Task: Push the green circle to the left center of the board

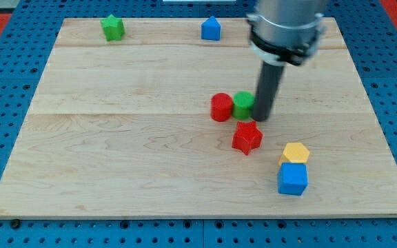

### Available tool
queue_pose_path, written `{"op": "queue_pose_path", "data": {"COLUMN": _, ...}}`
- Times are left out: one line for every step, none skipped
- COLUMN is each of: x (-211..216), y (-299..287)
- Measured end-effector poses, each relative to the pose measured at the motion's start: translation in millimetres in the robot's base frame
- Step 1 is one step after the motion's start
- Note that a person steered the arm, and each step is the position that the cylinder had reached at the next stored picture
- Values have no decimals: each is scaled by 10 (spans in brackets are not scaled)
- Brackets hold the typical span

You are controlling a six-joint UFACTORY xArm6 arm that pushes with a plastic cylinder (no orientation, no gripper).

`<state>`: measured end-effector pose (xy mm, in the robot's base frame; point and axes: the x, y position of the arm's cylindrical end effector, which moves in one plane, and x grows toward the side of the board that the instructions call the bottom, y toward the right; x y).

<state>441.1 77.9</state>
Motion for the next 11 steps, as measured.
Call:
{"op": "queue_pose_path", "data": {"x": -15, "y": -613}}
{"op": "queue_pose_path", "data": {"x": -160, "y": -668}}
{"op": "queue_pose_path", "data": {"x": -160, "y": 70}}
{"op": "queue_pose_path", "data": {"x": -337, "y": 460}}
{"op": "queue_pose_path", "data": {"x": -486, "y": 118}}
{"op": "queue_pose_path", "data": {"x": -500, "y": 470}}
{"op": "queue_pose_path", "data": {"x": -763, "y": 771}}
{"op": "queue_pose_path", "data": {"x": -865, "y": 57}}
{"op": "queue_pose_path", "data": {"x": -1044, "y": -738}}
{"op": "queue_pose_path", "data": {"x": -967, "y": -1399}}
{"op": "queue_pose_path", "data": {"x": -676, "y": -1425}}
